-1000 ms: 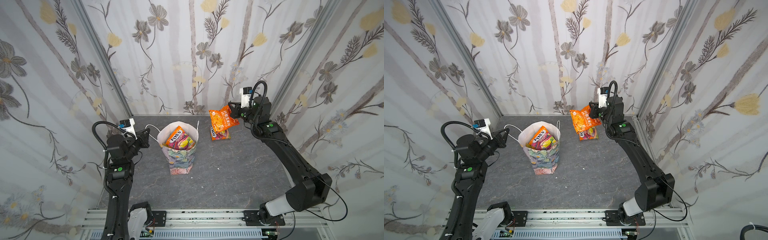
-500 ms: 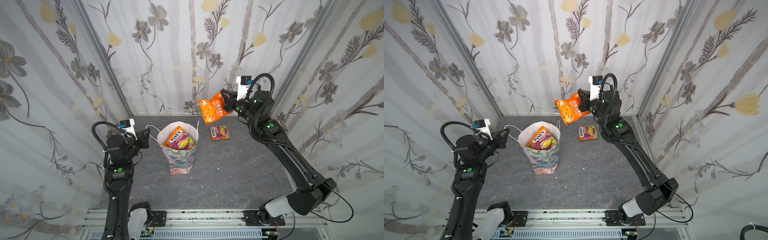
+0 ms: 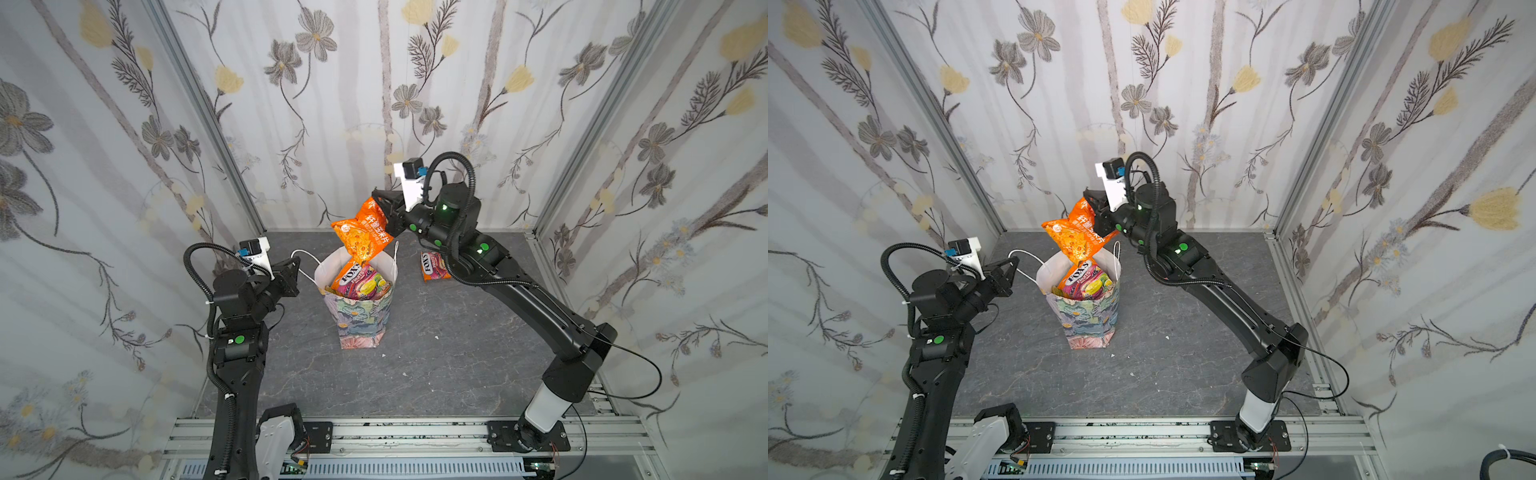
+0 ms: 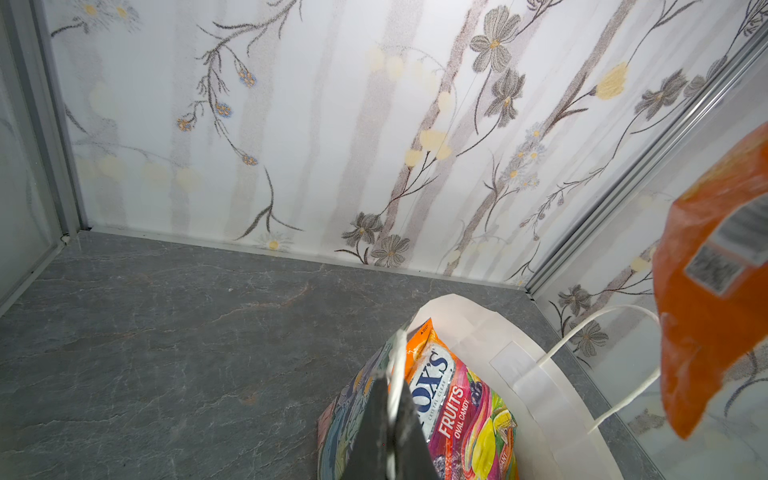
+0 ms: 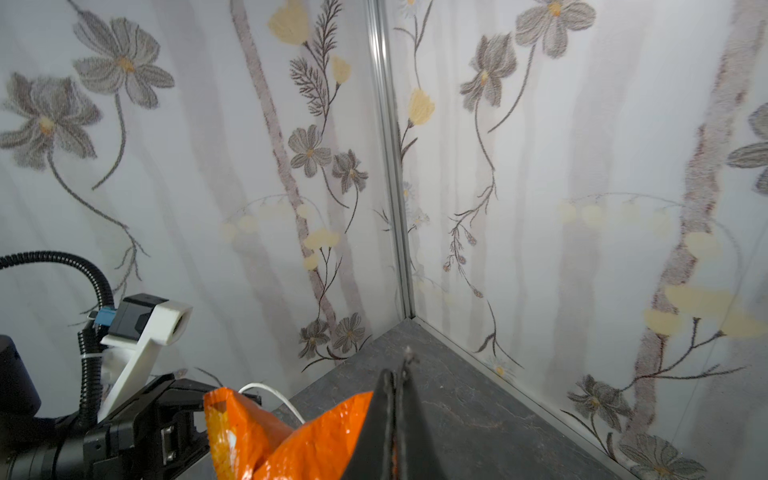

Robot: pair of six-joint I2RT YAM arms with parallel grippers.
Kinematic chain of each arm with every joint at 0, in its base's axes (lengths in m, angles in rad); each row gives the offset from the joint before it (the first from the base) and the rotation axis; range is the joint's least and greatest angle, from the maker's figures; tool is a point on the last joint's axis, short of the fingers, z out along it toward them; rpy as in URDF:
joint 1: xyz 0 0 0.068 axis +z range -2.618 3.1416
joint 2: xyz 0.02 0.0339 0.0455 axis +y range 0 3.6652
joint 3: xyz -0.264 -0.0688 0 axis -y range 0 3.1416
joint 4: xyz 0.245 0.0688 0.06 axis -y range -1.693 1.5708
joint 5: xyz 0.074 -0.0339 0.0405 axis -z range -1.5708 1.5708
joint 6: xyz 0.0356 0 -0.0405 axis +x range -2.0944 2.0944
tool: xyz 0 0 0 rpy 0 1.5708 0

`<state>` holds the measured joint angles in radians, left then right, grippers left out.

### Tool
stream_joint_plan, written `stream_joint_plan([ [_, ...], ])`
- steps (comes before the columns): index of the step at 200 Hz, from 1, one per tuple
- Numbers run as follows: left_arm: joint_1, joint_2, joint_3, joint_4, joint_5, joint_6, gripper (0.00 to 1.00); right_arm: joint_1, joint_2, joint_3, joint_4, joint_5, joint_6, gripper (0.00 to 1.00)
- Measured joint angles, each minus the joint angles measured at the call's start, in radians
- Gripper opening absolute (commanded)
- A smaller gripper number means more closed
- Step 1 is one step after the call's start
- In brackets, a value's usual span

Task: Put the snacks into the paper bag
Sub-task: 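Carry the orange crisps bag with the right gripper over the paper bag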

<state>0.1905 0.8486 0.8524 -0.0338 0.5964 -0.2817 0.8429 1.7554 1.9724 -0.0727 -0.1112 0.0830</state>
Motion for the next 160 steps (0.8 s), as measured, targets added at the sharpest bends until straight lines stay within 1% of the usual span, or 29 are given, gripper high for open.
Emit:
stream_joint_plan([
  [25,0.0,0.0,0.0,0.0,0.0,0.0,0.0,0.089,0.078,0.103,-0.102,0.079,-0.105,0.0],
  [43,0.0,-0.002,0.0,0.0,0.0,0.0,0.0,0.113,0.116,0.146,-0.168,0.159,-0.165,0.0],
  [73,0.0,-0.003,0.0,-0.001,0.0,0.0,0.0,0.139,0.133,0.156,-0.262,0.271,-0.241,0.0],
  [125,0.0,-0.004,0.0,-0.001,0.0,0.001,0.0,0.174,0.164,0.161,-0.307,0.429,-0.332,0.0],
  [160,0.0,-0.004,0.0,-0.002,-0.001,0.001,0.0,0.19,0.195,0.15,-0.32,0.501,-0.383,0.0],
])
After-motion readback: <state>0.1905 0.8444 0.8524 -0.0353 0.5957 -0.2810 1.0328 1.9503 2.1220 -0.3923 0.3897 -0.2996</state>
